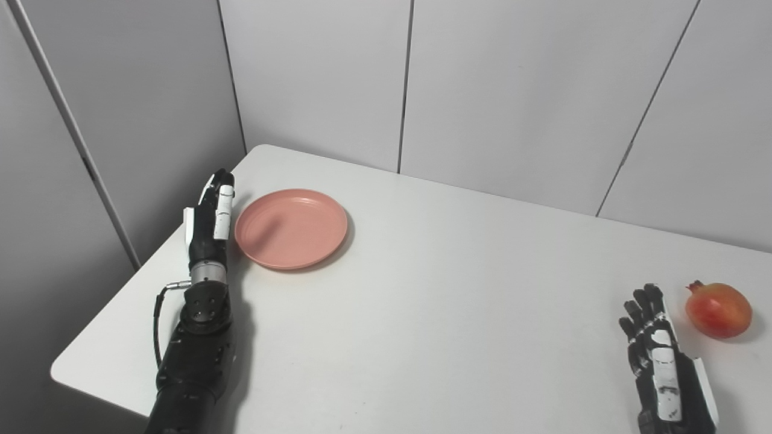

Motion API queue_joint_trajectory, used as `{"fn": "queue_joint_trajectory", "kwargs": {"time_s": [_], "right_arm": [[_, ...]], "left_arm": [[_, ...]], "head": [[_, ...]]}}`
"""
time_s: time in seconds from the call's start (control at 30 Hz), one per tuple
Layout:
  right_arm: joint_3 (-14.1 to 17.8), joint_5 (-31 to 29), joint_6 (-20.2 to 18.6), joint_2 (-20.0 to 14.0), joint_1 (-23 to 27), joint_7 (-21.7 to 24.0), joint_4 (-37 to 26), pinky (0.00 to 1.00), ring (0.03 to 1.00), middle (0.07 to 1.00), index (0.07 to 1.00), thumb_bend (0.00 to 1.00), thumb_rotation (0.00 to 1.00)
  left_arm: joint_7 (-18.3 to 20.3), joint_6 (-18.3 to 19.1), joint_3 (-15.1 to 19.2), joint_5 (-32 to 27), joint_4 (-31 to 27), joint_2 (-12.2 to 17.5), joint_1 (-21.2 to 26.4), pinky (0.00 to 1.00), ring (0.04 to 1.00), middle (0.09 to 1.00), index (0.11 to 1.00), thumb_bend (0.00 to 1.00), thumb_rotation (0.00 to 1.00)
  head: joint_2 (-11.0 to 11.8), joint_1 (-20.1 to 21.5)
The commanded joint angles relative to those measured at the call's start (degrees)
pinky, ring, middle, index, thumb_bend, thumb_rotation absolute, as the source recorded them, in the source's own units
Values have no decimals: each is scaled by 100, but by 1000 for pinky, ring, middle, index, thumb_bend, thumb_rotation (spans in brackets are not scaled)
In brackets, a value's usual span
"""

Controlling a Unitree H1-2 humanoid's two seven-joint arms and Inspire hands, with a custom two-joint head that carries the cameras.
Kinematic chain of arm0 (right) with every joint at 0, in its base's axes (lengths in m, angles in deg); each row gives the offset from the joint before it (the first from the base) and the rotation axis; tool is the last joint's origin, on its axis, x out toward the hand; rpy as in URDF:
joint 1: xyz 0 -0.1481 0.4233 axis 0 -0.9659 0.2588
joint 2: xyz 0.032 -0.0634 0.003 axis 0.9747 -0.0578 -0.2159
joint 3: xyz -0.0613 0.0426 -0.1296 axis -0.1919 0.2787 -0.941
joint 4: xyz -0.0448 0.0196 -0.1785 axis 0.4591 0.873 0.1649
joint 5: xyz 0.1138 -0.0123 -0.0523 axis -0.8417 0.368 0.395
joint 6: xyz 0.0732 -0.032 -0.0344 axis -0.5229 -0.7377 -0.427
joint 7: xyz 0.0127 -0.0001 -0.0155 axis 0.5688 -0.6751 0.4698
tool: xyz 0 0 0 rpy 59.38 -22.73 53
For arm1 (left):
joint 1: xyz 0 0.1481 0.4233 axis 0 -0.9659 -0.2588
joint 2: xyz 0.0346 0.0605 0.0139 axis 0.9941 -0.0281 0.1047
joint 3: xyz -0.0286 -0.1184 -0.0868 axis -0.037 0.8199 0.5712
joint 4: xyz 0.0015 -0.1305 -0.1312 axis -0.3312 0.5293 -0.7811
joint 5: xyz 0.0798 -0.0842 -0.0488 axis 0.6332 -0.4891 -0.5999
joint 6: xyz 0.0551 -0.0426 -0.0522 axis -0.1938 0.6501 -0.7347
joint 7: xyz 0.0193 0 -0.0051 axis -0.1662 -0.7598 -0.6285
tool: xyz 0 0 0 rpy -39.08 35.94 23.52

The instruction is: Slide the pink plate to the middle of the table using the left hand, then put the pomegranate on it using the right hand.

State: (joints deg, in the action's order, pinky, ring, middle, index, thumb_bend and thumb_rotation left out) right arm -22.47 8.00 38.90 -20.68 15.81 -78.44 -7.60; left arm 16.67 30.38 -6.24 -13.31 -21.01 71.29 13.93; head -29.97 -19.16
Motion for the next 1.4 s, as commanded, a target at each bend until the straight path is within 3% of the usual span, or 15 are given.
{"fn": "queue_joint_trajectory", "kwargs": {"time_s": [0.0,0.27,0.6,0.8,1.37], "right_arm": [[34,-19,59,-22,127,31,-239,1000,1000,1000,1000,579,924],[38,6,0,-5,128,-8,-292,1000,1000,1000,1000,563,918],[77,26,-42,-59,209,-6,-296,1000,1000,1000,1000,555,933],[103,35,-21,-30,251,-42,-273,1000,1000,1000,1000,547,932],[204,-87,-161,-3,313,-73,-336,1000,1000,1000,1000,575,900]], "left_arm": [[44,-31,-69,-28,-163,67,276,927,882,886,875,749,1000],[323,13,-118,-398,-92,-49,317,905,899,901,890,838,1000],[461,-1,-275,-534,-82,-116,341,896,908,900,887,786,1000],[638,-14,-316,-690,92,-133,406,908,896,898,880,832,1000],[592,286,-791,-387,-538,-419,270,911,909,909,904,780,1000]], "head": [[-9,2],[-24,17],[-21,54],[35,105],[38,147]]}}
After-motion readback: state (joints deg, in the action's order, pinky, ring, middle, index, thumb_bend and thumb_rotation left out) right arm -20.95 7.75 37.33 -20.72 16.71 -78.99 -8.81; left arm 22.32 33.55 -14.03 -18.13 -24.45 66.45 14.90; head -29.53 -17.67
